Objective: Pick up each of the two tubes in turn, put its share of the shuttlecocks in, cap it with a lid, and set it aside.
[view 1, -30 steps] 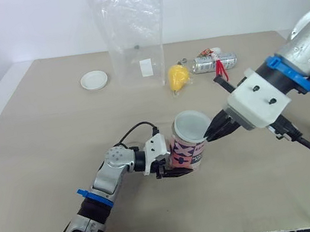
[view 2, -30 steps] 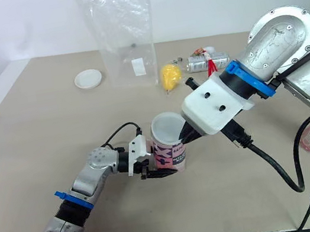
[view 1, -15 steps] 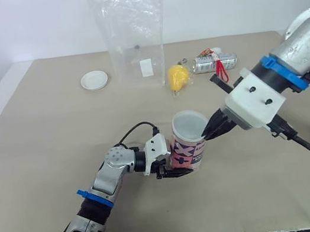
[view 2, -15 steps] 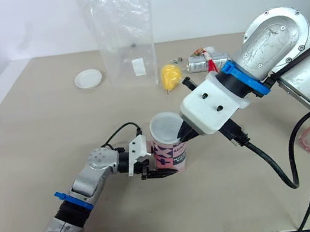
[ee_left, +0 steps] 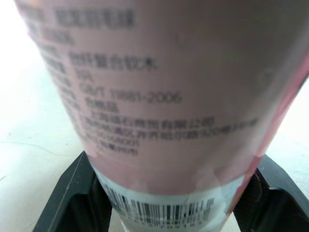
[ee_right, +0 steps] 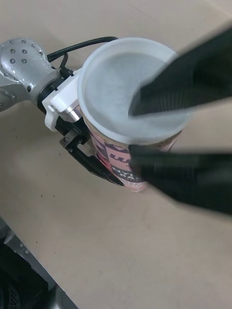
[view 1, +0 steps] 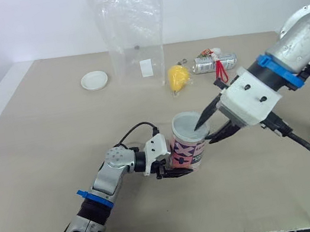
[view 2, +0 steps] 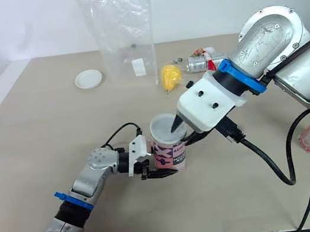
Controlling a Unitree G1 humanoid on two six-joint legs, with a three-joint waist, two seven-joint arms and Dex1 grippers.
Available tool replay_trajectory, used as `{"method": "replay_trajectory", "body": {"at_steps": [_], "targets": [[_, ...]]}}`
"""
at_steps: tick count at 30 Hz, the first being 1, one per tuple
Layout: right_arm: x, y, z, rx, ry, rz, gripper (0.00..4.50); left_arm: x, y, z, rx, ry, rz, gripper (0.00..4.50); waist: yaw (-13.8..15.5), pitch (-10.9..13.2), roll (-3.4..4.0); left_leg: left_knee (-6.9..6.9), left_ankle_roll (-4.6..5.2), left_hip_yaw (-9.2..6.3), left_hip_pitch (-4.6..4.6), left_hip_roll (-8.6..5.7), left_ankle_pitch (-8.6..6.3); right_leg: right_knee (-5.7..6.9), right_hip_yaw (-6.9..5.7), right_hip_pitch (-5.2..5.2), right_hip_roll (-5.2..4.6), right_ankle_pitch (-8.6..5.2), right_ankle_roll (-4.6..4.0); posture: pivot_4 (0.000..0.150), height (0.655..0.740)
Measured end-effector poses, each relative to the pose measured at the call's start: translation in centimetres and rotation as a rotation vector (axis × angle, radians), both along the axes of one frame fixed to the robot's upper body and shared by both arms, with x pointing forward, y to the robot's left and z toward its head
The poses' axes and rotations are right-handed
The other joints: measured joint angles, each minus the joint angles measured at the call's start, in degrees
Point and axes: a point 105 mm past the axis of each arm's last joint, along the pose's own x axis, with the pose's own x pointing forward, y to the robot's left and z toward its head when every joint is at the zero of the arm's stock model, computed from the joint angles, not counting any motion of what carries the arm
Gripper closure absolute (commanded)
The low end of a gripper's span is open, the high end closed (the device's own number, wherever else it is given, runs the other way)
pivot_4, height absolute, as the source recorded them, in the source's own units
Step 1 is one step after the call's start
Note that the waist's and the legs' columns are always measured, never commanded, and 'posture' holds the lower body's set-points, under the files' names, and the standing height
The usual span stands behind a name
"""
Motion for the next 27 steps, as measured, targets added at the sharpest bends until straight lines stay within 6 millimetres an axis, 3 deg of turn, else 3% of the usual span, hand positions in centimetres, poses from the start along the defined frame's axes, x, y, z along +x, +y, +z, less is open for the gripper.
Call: {"method": "replay_trajectory", "body": {"at_steps": [6,10,12,16,19,24,27], "targets": [[-0.1,0.3,0.7,0.076,0.083,-0.044,1.41,0.0,0.0,0.0,0.002,0.002,0.001,1.75,0.0,0.0,0.0,-0.01,0.0,-0.02,0.0,0.0,0.0,0.01,-0.01,0.01,0.0,-0.01,-0.03,0.15,0.74],[-0.8,0.9,2.9,0.24,0.223,-0.09,1.41,0.0,0.0,0.0,0.003,0.004,0.001,1.75,0.0,0.0,0.0,0.01,0.0,-0.09,0.0,0.01,0.0,0.08,-0.09,0.04,0.0,-0.02,-0.07,0.15,0.74],[-0.6,1.2,4.2,0.411,0.336,-0.167,1.41,0.0,0.0,0.0,0.004,0.005,0.002,1.75,0.0,0.0,-0.02,0.01,0.0,-0.14,0.01,0.02,0.0,0.1,-0.14,0.06,0.0,-0.03,-0.12,0.15,0.74],[0.9,0.6,3.3,0.618,0.49,-0.35,1.41,0.0,0.1,0.0,0.005,0.003,0.004,1.75,0.1,0.0,-0.05,0.04,0.0,-0.2,0.01,0.01,0.0,0.21,-0.2,0.06,0.03,-0.05,-0.14,0.15,0.74],[1.1,0.8,2.7,0.686,0.513,-0.405,2.22,0.0,0.1,0.0,0.005,0.002,0.004,1.75,0.1,0.0,-0.03,0.04,0.01,-0.28,0.01,0.01,0.0,0.42,-0.2,0.02,0.11,-0.11,-0.16,0.15,0.74],[1.4,0.5,1.0,0.724,0.509,-0.501,4.44,0.0,0.2,0.0,0.007,0.008,0.01,1.75,0.1,0.0,-0.02,0.07,0.0,-0.37,0.03,-0.02,0.0,0.59,-0.21,0.03,0.16,-0.22,-0.13,0.15,0.74],[1.4,0.4,0.3,0.713,0.499,-0.521,4.44,0.0,0.2,0.0,0.007,0.008,0.015,1.75,0.0,0.0,-0.02,0.09,0.0,-0.37,0.06,-0.01,0.0,0.65,-0.2,0.02,0.18,-0.25,-0.14,0.15,0.74]]}}
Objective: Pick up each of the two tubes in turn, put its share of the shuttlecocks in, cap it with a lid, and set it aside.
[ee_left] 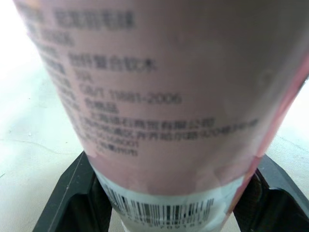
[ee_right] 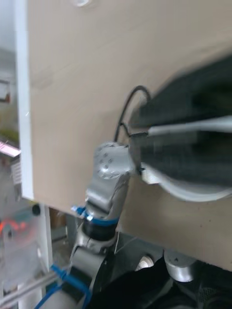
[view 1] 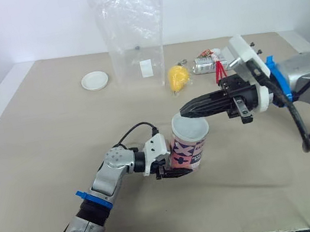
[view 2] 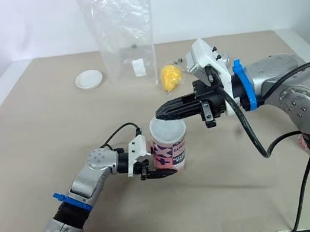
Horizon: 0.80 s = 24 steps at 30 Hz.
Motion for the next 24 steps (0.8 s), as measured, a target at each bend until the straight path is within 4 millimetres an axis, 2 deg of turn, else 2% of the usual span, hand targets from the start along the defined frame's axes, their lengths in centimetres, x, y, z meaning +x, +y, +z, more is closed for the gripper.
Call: {"method": "replay_trajectory", "body": {"at_steps": [6,8,9,11,16,24], "targets": [[-0.3,0.1,-0.5,-0.04,-0.017,0.007,4.44,0.0,0.0,0.0,-0.001,-0.001,0.004,1.75,0.0,0.0,0.0,0.01,0.0,-0.01,0.0,0.0,0.0,0.0,0.0,0.01,0.02,-0.01,0.0,0.15,0.74],[-0.1,0.2,-1.4,-0.089,-0.022,0.008,4.44,0.0,0.0,0.0,0.0,0.0,0.005,1.75,0.0,0.0,0.0,0.01,0.0,-0.01,0.01,0.01,0.0,0.0,0.0,0.01,0.02,-0.01,0.0,0.15,0.74],[0.0,0.2,-2.6,-0.131,-0.01,0.008,4.44,0.0,0.0,0.0,-0.001,-0.001,0.005,1.75,0.0,0.0,0.0,0.02,0.0,-0.01,0.01,0.01,0.0,0.0,0.0,0.0,0.02,-0.02,0.01,0.15,0.74],[0.1,0.1,-3.0,-0.172,-0.047,0.016,4.44,0.0,0.0,-0.1,0.0,0.001,0.008,1.75,0.0,0.0,0.0,0.01,0.0,-0.02,0.03,0.01,0.0,0.0,0.0,0.02,0.03,-0.04,0.02,0.15,0.74],[0.2,0.1,-3.2,-0.222,-0.092,0.029,4.44,0.0,0.1,-0.2,0.003,0.004,0.015,1.75,0.0,-0.1,0.02,0.01,-0.01,-0.02,0.1,0.03,0.0,0.0,0.0,0.05,0.05,-0.22,0.32,0.15,0.74],[0.5,0.3,-3.5,-0.289,-0.092,0.029,4.44,0.1,0.2,-0.5,0.009,0.014,0.026,1.75,-0.3,-0.4,0.0,-0.03,-0.02,0.01,0.48,0.05,0.0,-0.01,0.0,0.42,0.04,-0.31,0.25,0.15,0.74]]}}
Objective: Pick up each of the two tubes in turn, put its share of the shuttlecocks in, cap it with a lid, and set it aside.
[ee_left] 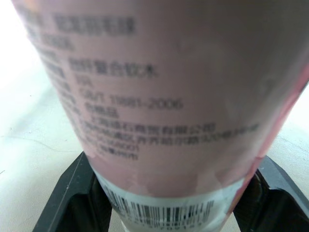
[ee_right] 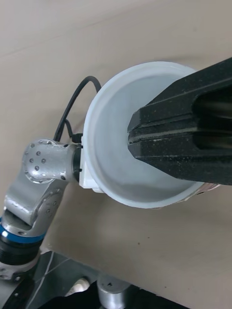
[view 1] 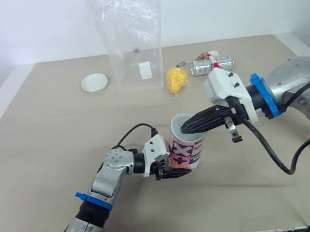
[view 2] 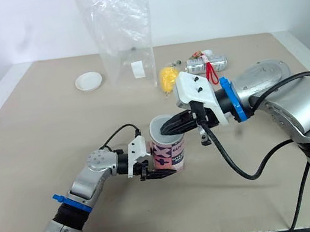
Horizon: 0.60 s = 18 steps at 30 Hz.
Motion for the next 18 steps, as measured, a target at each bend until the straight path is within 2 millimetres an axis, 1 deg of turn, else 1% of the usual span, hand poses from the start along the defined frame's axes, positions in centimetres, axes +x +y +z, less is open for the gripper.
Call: {"method": "replay_trajectory", "body": {"at_steps": [1,9,18], "targets": [[0.1,0.1,0.0,-0.016,0.015,-0.015,4.44,0.0,0.0,-0.1,0.001,0.004,0.003,1.75,-0.1,0.0,-0.03,-0.04,-0.02,0.0,0.13,0.01,-0.01,0.0,0.0,0.12,-0.01,-0.04,-0.04,0.15,0.74],[1.3,0.8,-0.1,0.002,0.14,-0.091,4.44,0.3,0.4,-0.3,-0.001,0.018,0.022,1.75,-0.5,-0.4,-0.24,-0.05,-0.03,0.05,0.26,0.06,-0.02,0.01,-0.02,0.19,-0.01,-0.09,-0.26,0.15,0.74],[2.0,1.2,-0.1,-0.004,0.164,-0.106,4.44,0.4,0.4,-0.4,-0.004,0.034,0.032,1.75,-0.5,-0.5,-0.33,-0.07,-0.04,0.11,0.29,0.09,-0.03,0.0,-0.01,0.17,-0.02,-0.12,-0.32,0.15,0.74]]}}
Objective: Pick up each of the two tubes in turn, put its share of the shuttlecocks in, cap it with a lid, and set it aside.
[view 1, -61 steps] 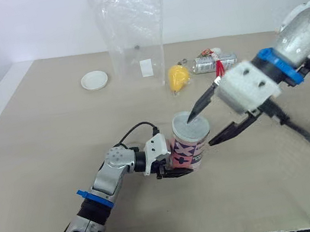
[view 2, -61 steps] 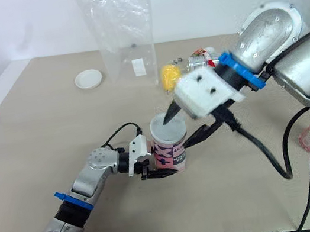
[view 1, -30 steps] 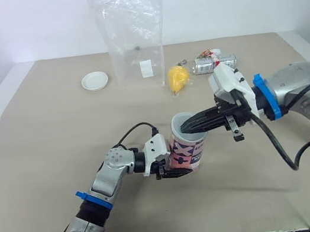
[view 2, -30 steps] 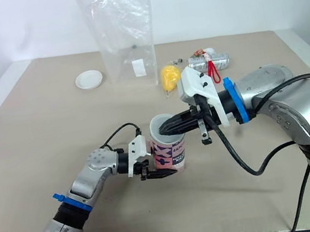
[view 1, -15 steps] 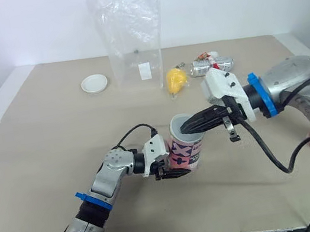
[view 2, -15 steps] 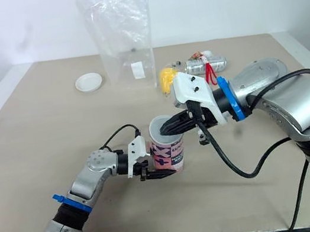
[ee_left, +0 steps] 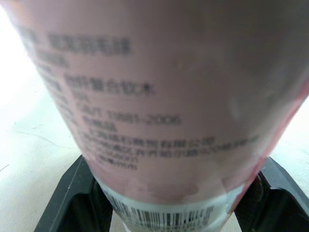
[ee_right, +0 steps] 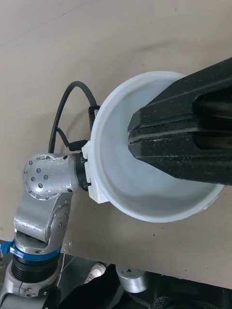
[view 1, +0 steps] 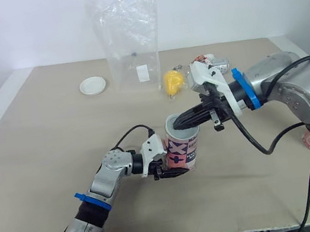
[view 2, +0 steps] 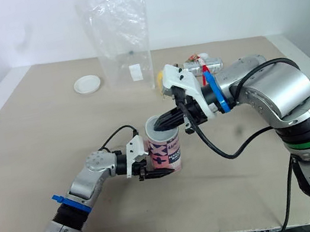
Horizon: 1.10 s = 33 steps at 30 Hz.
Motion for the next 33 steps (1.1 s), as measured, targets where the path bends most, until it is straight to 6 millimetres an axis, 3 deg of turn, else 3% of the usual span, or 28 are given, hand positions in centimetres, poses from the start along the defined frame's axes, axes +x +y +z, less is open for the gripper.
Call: {"method": "replay_trajectory", "body": {"at_steps": [20,33], "targets": [[0.8,0.9,-0.2,-0.064,-0.124,0.045,4.44,0.0,0.2,-0.3,-0.004,0.015,0.01,1.75,-0.1,-0.3,-0.29,-0.04,-0.18,0.07,0.17,0.06,-0.11,-0.05,0.0,-0.1,-0.03,-0.14,-0.19,0.15,0.74],[-0.1,0.6,-0.8,-0.206,-0.25,0.156,4.44,-0.4,-0.1,-0.7,0.014,0.016,-0.01,1.75,0.0,-0.9,-0.29,-0.13,-0.34,0.09,0.17,0.1,-0.33,-0.6,-0.04,0.02,-0.09,-0.16,-0.18,0.15,0.74]]}}
